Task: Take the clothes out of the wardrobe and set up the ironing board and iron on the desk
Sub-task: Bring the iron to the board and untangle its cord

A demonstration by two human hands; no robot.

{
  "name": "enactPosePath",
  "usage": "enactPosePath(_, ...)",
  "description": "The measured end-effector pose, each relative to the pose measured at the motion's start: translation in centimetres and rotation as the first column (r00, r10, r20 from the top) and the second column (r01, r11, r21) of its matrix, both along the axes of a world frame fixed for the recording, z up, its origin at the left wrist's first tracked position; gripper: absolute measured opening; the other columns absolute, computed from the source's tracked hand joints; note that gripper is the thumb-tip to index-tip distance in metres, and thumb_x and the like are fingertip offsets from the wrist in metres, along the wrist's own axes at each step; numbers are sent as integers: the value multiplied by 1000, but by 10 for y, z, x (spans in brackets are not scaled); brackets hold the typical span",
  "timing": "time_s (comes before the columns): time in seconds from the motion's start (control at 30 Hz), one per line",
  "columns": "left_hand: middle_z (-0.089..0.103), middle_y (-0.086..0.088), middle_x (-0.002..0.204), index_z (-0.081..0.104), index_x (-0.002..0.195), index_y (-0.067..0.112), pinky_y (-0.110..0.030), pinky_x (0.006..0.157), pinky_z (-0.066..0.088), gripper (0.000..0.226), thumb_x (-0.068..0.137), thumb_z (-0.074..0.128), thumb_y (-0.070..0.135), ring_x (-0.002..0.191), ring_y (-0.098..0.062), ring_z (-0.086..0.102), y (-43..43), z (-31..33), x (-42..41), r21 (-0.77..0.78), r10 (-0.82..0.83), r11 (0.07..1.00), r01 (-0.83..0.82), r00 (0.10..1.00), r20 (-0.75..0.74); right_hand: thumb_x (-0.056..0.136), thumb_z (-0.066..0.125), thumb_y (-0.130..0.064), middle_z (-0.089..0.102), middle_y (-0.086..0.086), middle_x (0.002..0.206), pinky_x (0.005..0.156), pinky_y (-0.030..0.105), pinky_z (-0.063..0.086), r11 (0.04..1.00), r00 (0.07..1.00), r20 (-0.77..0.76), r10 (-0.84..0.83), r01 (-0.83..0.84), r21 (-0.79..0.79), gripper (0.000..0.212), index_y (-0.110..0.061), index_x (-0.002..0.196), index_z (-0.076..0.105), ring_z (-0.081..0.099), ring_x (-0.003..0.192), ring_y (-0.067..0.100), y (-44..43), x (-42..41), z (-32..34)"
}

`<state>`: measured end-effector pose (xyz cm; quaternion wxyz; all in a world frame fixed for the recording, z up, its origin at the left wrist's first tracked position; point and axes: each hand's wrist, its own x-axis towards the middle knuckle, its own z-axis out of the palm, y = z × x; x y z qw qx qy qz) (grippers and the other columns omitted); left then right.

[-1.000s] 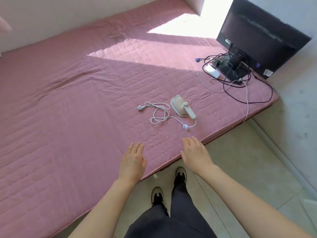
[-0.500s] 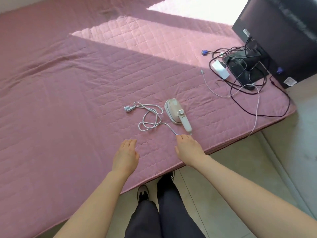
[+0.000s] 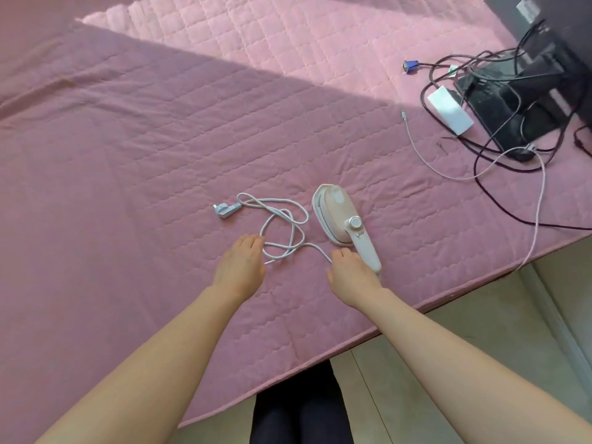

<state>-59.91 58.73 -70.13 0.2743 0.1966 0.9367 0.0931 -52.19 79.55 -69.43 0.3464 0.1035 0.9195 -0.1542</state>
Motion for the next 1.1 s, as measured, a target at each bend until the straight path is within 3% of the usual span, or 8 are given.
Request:
enactPosePath(0.2,38,-7,148,36,143,8,-34,111,27,59,85,46,4,137,-25,32,22,-65,-51,-5,-138,990,138,988,-69,100,41,-30,48,12,125,89,38,40,998,998,14,-62,62,-19,32,-6,120,44,47,117,30,-4,-16,-66)
enactPosePath(0.43,50,-11,136,45,135,7,-37,104,34,52,84,49,3,125,-29,43,39,-119,-88,40,-212,975,217,972,-100,101,39,-28,44,14,131,95,37,37,997,997,-12,-71,71,9,35,-5,127,40,44,119,31,-13,-19,-115)
enactPosePath(0.6,52,-6,126,49,129,15,-38,101,34,41,89,54,20,119,-28,42,43,-139,-83,-17,-233,972,232,968,-92,99,43,-29,41,14,130,96,40,39,992,990,-55,-126,127,15,37,-5,128,41,42,119,33,-17,-18,-127)
enactPosePath(0.73,57,-5,103,57,105,15,-49,107,20,19,86,52,13,109,-28,50,39,-137,-59,-132,-252,964,230,947,-197,90,48,0,41,13,127,90,41,42,980,980,-12,-197,197,-6,36,-8,125,41,46,114,34,-24,-16,-126)
enactPosePath(0.87,60,-5,64,59,68,11,-53,98,43,21,57,74,1,71,-26,63,23,-130,-36,-169,-397,918,360,852,-342,87,46,6,47,13,120,80,40,42,981,981,16,-191,191,-10,33,-8,117,44,51,108,34,-32,-8,-126)
enactPosePath(0.93,62,-7,59,59,67,9,-49,89,50,20,58,75,3,66,-27,64,16,-128,-27,-165,-426,904,394,861,-279,92,47,0,52,13,117,80,40,43,984,983,40,-177,179,-25,22,-8,112,48,53,107,33,-35,-4,-126)
enactPosePath(1.0,67,-13,76,57,85,7,-38,74,46,11,77,64,11,78,-32,65,10,-129,-21,-170,-397,908,382,916,-62,95,47,-7,54,12,116,83,40,43,985,985,47,-169,170,-30,16,-8,111,50,53,108,33,-38,0,-125)
enactPosePath(1.1,65,-11,88,50,87,16,-34,62,40,7,86,54,22,85,-34,60,-1,-130,-15,-67,-109,990,121,980,164,98,45,-11,54,12,119,89,39,42,984,983,38,-179,180,-18,16,-7,113,50,52,112,32,-40,3,-125)
